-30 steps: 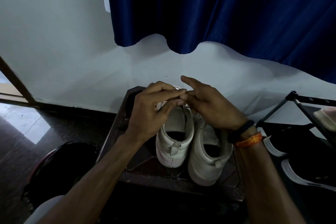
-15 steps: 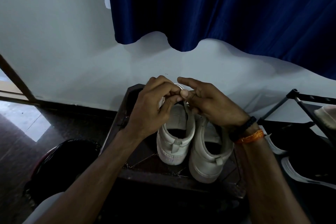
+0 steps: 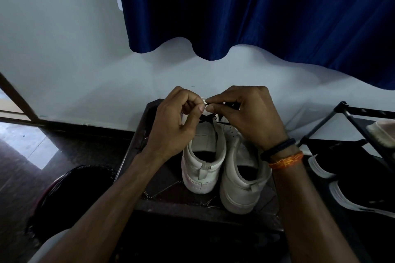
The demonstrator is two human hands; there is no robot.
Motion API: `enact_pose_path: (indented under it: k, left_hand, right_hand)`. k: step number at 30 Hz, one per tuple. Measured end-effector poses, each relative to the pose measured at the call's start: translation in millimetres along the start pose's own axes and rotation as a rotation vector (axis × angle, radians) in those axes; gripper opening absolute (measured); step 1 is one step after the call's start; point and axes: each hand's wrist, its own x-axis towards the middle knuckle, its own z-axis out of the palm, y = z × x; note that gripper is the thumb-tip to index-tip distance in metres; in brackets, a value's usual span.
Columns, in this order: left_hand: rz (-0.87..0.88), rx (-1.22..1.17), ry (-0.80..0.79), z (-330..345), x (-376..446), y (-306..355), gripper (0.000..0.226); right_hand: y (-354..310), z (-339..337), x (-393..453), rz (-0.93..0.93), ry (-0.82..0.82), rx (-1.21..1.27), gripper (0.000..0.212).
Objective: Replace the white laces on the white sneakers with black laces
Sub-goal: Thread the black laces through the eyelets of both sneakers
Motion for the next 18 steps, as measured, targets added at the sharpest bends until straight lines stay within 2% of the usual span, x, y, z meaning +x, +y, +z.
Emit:
enact_pose_path:
  k: [4, 8, 12, 15, 18]
  left_hand:
    - [-0.055, -0.021, -0.030, -3, 0, 0, 0.002]
    - [-0.172, -0.058, -0.067, -6, 0, 1, 0.010]
    - [-0.319, 0.074, -0.238, -9, -2, -1, 0.025]
    - [-0.430, 0.130, -0.223, -9, -4, -1, 0.019]
    - [-0.482, 0.183, -0.165, -12, -6, -1, 0.012]
  right_hand:
    - [-4, 2, 0, -0.055, -0.006, -0.129, 0.011]
    - [-1, 7, 0, 0.024, -0.032, -0.232, 0.011]
    - [5, 4, -1, 0.194, 0.228, -0.235, 0.007]
    - [9, -4, -1, 0.336, 0.330, -0.022, 0.004]
    - [2, -4, -1, 0.402, 0.150, 0.361, 0.006]
